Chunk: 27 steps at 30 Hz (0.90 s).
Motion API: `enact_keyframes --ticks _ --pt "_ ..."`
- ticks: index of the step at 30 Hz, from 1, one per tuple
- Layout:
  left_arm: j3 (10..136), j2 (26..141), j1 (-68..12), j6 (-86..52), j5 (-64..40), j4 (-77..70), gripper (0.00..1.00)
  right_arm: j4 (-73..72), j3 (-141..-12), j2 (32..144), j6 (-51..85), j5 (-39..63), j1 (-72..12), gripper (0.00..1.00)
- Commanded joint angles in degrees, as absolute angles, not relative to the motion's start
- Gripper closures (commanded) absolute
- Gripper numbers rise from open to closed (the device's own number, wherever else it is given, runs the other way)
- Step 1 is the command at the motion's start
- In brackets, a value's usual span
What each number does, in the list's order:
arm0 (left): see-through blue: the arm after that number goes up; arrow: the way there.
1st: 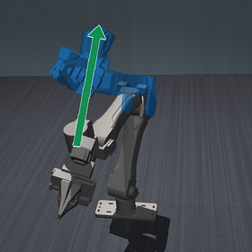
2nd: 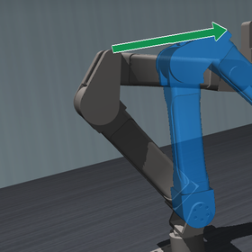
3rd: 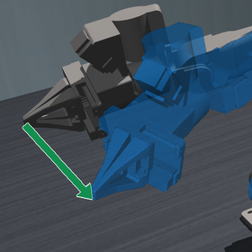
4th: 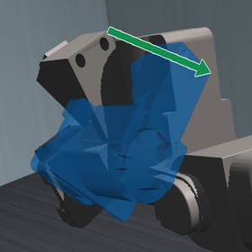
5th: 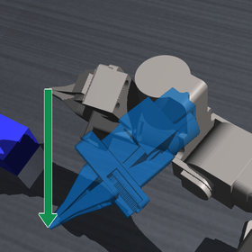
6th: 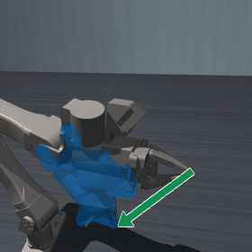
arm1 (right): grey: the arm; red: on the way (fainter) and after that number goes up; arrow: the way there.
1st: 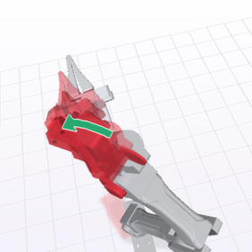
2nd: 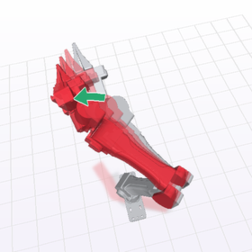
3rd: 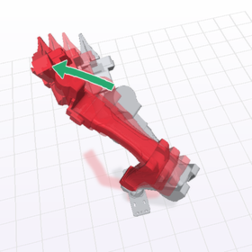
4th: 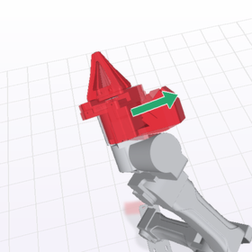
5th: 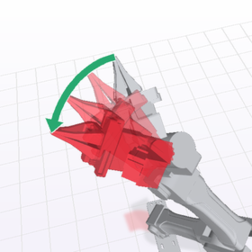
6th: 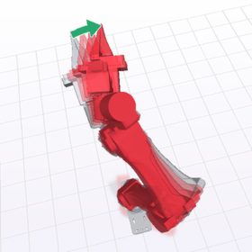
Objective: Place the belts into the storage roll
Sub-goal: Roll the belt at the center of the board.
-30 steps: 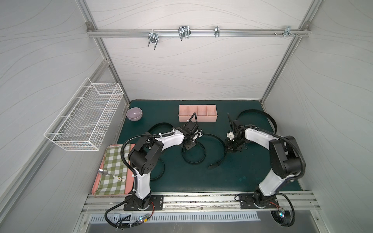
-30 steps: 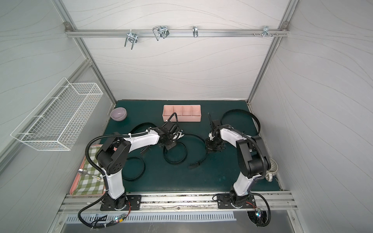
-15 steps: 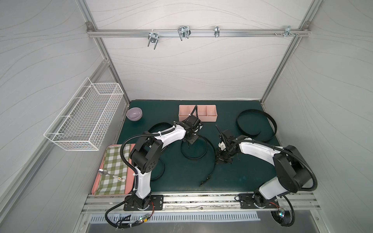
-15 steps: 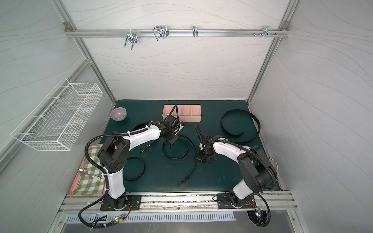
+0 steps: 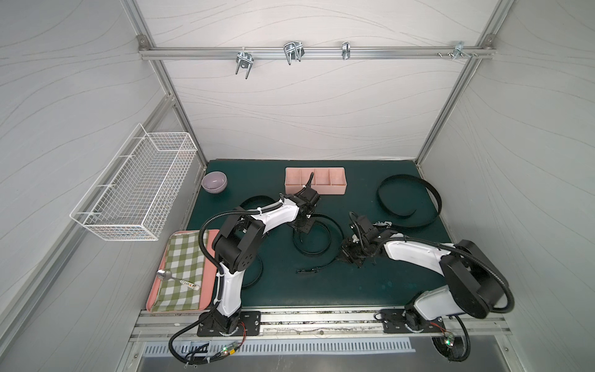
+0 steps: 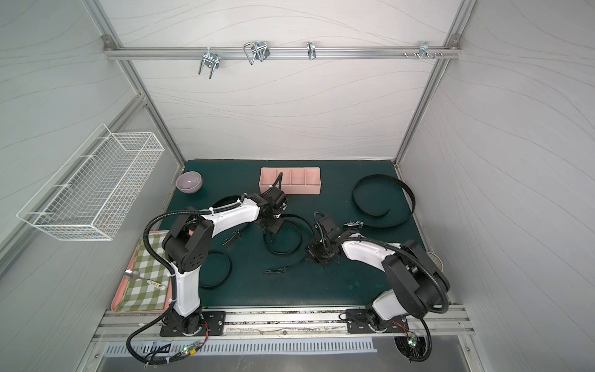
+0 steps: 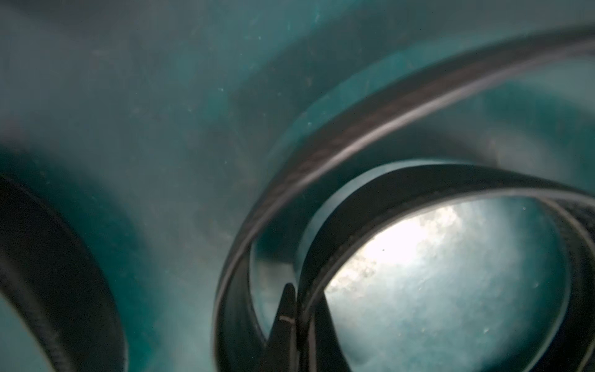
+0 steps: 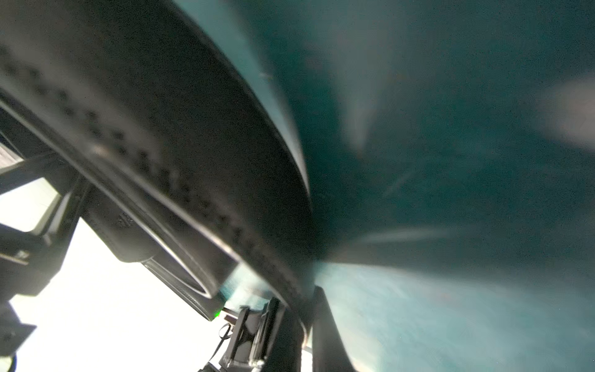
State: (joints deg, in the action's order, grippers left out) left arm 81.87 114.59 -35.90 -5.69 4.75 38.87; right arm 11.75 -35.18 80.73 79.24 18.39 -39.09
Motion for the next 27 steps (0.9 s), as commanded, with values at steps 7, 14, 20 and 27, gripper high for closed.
enact_keyframes --ticks 7,14,20,27 --pt "94.2 121.6 -39.2 -16.1 2.2 45.2 1.00 18.7 -34.6 70.8 80.8 11.6 -39.2 0.85" --pt "95.7 122.9 -39.6 -21.4 2.0 47.2 1.00 20.0 -39.8 74.6 59.8 13.3 -38.0 0.42" --pt "97.0 123.0 -39.5 -25.3 0.3 49.3 1.00 16.9 -39.6 65.5 36.7 9.2 -37.9 0.31" --pt "103.7 126.2 -39.5 -27.3 -2.8 55.1 1.00 16.0 -44.6 72.4 17.4 16.4 -38.1 0.34"
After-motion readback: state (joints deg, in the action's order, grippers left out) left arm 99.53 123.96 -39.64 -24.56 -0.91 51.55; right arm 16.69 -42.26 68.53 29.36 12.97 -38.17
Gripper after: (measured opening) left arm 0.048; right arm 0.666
